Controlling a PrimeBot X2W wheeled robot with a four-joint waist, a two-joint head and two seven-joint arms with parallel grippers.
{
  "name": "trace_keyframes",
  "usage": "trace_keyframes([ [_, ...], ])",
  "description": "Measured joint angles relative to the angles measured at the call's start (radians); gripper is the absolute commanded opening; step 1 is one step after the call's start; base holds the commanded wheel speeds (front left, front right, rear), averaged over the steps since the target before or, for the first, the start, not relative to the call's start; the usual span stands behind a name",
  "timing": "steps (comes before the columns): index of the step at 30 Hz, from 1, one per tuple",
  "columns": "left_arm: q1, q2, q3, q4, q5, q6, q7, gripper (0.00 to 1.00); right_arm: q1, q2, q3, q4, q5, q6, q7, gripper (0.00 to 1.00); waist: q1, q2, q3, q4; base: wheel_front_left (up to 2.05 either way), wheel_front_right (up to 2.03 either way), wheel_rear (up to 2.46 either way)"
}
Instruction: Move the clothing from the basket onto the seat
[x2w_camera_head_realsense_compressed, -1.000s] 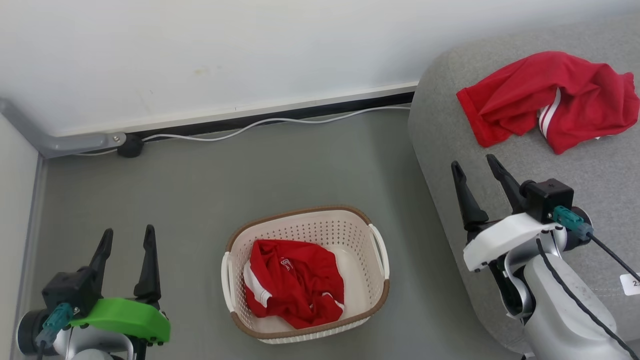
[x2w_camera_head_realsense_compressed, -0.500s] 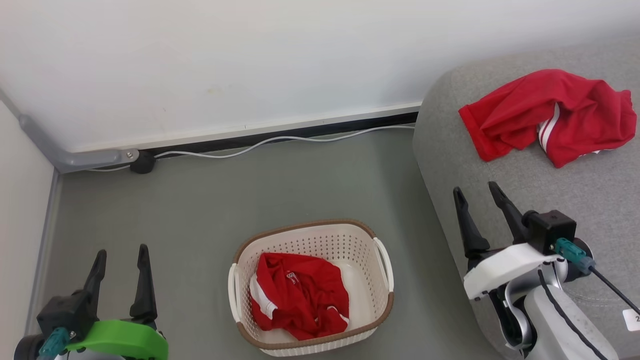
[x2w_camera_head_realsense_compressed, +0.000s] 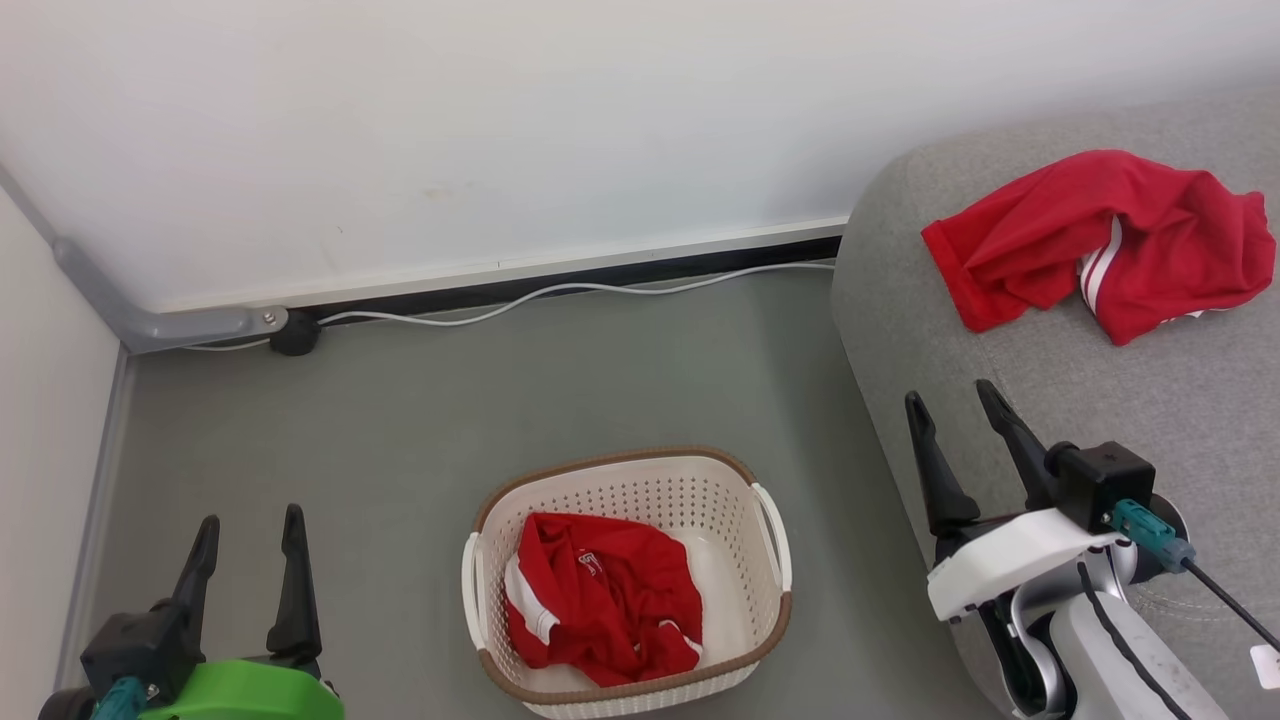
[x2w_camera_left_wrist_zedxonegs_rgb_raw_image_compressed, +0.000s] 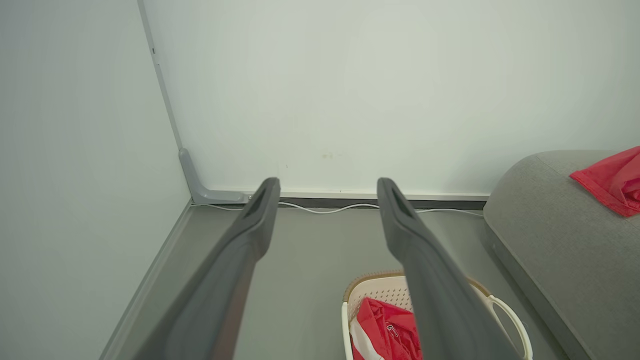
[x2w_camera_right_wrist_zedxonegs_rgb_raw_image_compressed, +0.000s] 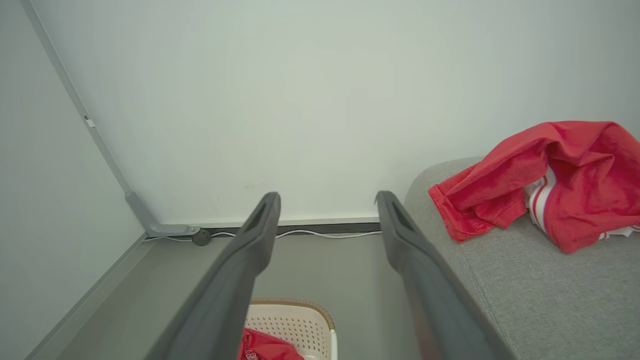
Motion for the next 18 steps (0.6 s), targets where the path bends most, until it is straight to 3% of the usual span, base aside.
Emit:
trace_keyframes([
  [18, 0.031, -0.015, 0.010, -0.030, 0.036, 0.000, 0.000, 1.00, 0.033, -0.005, -0.006, -0.039, -0.004, -0.002, 0.000, 1.00, 0.0000, 0.0000, 0.010, 0.003, 0.00, 0.00, 0.00],
])
